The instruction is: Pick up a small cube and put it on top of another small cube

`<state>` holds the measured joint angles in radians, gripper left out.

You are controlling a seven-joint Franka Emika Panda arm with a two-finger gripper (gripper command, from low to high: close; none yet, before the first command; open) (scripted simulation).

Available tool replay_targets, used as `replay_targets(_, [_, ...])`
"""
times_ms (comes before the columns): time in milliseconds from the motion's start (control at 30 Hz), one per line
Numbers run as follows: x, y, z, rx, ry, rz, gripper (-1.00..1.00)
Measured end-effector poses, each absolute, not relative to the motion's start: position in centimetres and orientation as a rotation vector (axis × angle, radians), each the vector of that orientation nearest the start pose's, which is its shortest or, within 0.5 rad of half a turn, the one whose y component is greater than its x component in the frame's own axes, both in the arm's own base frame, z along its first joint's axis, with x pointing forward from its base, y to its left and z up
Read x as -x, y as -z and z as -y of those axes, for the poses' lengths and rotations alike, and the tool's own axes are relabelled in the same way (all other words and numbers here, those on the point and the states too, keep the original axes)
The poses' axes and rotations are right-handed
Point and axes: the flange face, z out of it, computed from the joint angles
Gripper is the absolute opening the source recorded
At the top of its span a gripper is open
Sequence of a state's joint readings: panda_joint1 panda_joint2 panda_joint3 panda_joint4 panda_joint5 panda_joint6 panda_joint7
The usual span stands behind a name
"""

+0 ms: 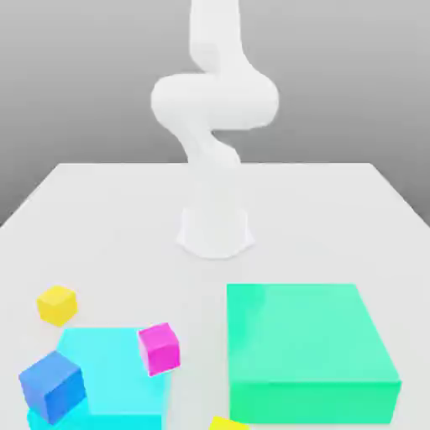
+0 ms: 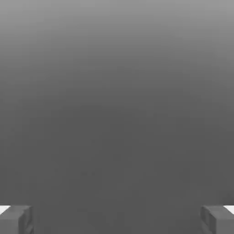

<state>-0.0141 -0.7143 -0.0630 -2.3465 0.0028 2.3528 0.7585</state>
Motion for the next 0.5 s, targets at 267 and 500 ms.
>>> replay_targets(267, [-42.0, -47.2, 16.2, 2.549, 0.604, -1.36, 0.0])
replay_targets(500, [-36.7, -31.5, 24.5, 2.567, 0.309, -1.599, 0.0])
